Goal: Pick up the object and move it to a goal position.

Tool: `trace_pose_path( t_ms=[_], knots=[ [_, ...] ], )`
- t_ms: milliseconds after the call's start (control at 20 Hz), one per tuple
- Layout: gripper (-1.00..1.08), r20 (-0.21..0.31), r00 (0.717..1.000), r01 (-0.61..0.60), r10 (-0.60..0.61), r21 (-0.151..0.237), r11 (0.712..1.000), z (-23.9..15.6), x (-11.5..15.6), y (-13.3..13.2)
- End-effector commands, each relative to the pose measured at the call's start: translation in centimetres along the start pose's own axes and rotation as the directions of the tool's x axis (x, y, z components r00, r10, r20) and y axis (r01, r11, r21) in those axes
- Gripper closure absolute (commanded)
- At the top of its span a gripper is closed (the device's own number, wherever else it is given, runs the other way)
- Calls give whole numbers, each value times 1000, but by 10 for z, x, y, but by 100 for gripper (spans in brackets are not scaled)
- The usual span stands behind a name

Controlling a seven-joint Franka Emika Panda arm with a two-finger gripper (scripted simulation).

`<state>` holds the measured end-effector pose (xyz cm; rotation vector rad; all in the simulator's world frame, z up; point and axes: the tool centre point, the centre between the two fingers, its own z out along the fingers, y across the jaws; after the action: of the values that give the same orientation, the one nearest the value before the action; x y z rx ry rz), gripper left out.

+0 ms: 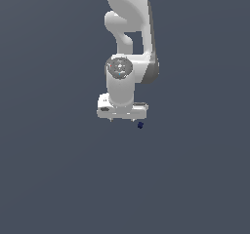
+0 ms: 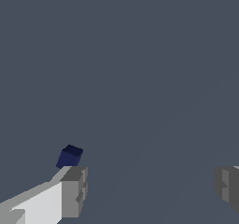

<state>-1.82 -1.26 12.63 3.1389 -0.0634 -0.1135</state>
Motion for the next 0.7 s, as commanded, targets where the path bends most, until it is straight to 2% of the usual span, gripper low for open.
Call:
trace_pose_path(
  t_ms=[0, 650],
  knots=[
    [-92, 0, 1000, 0, 0, 0, 1000, 0, 0, 0],
    [-92, -9, 1000, -5, 5, 15, 1000, 4, 4, -8]
  ],
)
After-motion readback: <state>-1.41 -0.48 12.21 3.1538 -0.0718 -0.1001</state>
